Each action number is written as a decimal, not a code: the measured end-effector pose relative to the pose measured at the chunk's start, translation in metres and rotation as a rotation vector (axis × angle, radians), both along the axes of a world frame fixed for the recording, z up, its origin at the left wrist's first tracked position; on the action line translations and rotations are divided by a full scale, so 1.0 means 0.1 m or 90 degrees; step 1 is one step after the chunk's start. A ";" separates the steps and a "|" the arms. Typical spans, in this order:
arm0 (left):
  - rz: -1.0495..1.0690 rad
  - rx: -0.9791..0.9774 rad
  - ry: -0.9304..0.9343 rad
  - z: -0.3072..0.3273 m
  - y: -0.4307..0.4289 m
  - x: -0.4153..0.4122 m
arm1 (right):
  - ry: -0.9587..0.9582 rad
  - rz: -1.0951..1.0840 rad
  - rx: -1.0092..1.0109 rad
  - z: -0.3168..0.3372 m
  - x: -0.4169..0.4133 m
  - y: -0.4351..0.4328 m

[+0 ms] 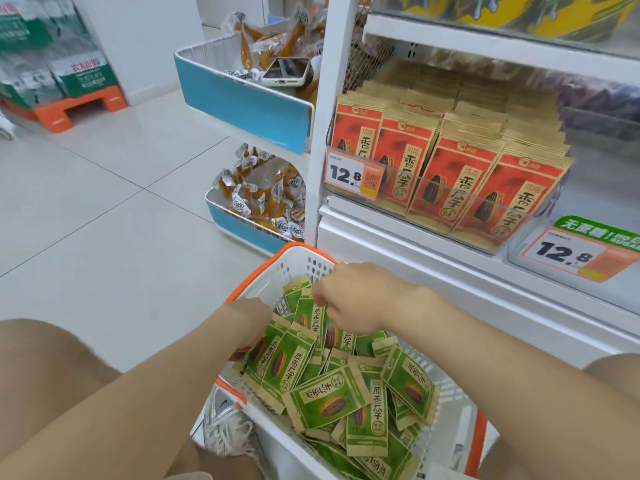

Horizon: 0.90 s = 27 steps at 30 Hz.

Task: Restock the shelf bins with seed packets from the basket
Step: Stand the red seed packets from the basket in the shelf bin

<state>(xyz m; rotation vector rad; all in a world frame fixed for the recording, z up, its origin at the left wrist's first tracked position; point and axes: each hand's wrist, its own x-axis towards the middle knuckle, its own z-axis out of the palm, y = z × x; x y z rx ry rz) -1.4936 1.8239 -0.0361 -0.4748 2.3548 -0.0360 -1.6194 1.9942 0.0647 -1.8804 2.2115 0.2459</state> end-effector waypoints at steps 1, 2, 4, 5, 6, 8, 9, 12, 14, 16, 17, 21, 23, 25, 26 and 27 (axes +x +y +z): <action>-0.011 -0.009 0.019 0.06 0.02 -0.05 | 0.001 -0.009 0.004 0.03 -0.02 0.00; -0.022 -0.019 0.046 0.12 0.03 -0.12 | 0.002 -0.021 0.008 0.05 -0.04 0.00; -0.025 -0.015 0.120 0.25 0.05 -0.25 | 0.004 -0.045 0.014 0.13 -0.09 0.02; -0.015 0.004 0.167 0.31 0.05 -0.33 | 0.010 -0.061 0.025 0.17 -0.11 0.04; 0.000 0.032 0.215 0.37 0.05 -0.40 | 0.017 -0.081 0.039 0.23 -0.15 0.05; 0.032 0.113 0.322 0.50 0.07 -0.53 | 0.028 -0.129 0.058 0.29 -0.26 0.11; 0.052 0.171 0.375 0.58 0.10 -0.59 | 0.029 -0.157 0.069 0.32 -0.33 0.14; 0.123 0.382 0.493 0.89 0.22 -0.76 | 0.015 -0.213 0.090 0.42 -0.56 0.27; 0.141 0.519 0.551 1.14 0.33 -0.85 | -0.043 -0.243 0.066 0.54 -0.67 0.35; 0.156 0.621 0.614 1.42 0.42 -0.91 | -0.118 -0.262 -0.017 0.70 -0.75 0.41; 0.175 0.660 0.655 1.55 0.46 -0.93 | -0.149 -0.257 -0.072 0.77 -0.78 0.43; 0.289 0.690 0.878 1.91 0.56 -1.07 | -0.286 -0.311 -0.281 1.04 -0.86 0.48; 0.347 0.670 0.916 2.05 0.59 -1.14 | -0.375 -0.359 -0.402 1.13 -0.88 0.46; 0.386 0.657 0.906 2.17 0.60 -1.23 | -0.343 -0.387 -0.565 1.18 -0.90 0.39; 0.390 0.638 0.906 2.23 0.58 -1.27 | -0.310 -0.398 -0.641 1.20 -0.91 0.34; 0.384 0.608 0.909 2.28 0.55 -1.31 | -0.279 -0.401 -0.703 1.21 -0.92 0.28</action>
